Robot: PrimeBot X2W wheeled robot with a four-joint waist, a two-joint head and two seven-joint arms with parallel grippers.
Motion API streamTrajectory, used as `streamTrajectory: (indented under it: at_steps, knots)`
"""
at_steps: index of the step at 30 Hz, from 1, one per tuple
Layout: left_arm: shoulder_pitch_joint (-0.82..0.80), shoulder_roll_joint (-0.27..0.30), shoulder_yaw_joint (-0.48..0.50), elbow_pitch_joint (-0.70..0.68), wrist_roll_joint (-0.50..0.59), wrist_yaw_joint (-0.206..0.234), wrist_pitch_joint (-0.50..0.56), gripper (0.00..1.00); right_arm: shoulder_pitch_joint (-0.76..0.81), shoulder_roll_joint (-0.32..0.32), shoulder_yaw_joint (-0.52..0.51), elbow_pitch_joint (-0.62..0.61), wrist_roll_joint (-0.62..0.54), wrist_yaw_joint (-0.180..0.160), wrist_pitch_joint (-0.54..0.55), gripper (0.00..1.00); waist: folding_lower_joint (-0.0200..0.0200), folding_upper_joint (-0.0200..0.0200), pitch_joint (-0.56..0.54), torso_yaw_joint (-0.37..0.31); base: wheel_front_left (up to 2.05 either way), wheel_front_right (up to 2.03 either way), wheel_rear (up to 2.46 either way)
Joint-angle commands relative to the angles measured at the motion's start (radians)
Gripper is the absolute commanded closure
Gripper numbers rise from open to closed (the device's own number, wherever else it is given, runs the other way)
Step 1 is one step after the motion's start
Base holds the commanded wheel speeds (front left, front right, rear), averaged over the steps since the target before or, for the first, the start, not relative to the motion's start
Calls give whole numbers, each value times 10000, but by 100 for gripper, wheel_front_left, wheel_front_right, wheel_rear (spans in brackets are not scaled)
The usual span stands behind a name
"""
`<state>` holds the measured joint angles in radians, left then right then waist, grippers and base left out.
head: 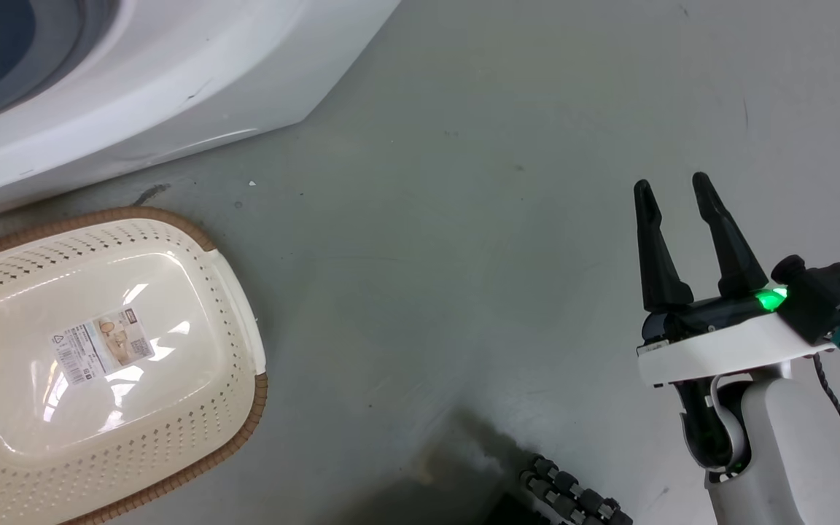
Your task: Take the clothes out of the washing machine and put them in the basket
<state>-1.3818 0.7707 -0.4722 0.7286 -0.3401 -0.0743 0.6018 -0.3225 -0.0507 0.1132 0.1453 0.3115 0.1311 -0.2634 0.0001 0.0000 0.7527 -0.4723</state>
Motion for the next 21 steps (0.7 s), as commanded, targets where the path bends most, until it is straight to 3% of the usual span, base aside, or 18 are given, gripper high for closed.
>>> streamTrajectory:
  at_steps: [1,9,21]
  knots:
    - [131,18,77,-105,-22,145,-221,100,-113,9,-35,10,-49,-7,-18,0,-1,0,-58,20,0,0,0]
    - [1057,-170,466,-394,-404,651,-2014,100,-75,7,-134,153,-91,-7,-18,0,-1,0,-564,126,0,0,0]
    - [3429,-879,1291,-276,-1260,1303,-6002,100,280,4,-467,378,-500,-7,-18,0,-1,0,-1991,503,0,0,0]
